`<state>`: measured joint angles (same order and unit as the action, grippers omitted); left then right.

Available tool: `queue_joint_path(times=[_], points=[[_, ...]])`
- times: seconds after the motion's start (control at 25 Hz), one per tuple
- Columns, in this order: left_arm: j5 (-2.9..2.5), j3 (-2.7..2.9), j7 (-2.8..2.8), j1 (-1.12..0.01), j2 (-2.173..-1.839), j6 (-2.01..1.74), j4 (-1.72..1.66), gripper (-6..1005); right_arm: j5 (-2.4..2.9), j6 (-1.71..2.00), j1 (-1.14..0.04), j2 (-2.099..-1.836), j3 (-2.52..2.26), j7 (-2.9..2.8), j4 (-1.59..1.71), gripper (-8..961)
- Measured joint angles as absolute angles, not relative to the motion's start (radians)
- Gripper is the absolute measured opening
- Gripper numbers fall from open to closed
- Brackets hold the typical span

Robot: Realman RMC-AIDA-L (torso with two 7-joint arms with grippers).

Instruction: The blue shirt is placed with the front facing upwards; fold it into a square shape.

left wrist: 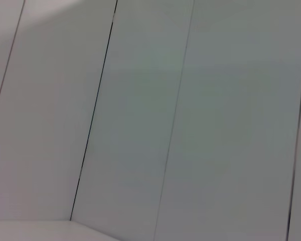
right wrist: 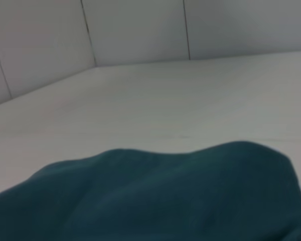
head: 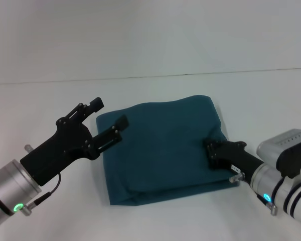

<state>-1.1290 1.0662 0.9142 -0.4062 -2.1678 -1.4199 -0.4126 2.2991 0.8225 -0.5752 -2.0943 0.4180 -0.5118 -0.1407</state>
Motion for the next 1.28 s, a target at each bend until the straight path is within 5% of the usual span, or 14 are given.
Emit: queue_joint_path(times=[0.4,0.76,1.08,1.28], points=[[-1.135,1.064,0.913,-0.393,-2.167,-1.428,-0.419,842,2.25,1.194,-0.455,-2.084,0.493,-0.534,-0.115,127],[-1.336,1.059,1.097,-0.392,-2.158,-1.36,-0.596,847,2.31,1.529,-0.594,-1.985,0.318,-1.051,0.301,129],[-1.813,1.031,1.612,-0.424,-2.151,-1.336,-0.967,852,2.316,1.665,-0.667,-2.046,-0.385,-1.672,0.979,131],[-1.927,1.044,1.684,-0.473,-2.156,-1.341,-0.992,854,2.315,1.652,-0.638,-2.09,-0.74,-1.86,1.155,242]])
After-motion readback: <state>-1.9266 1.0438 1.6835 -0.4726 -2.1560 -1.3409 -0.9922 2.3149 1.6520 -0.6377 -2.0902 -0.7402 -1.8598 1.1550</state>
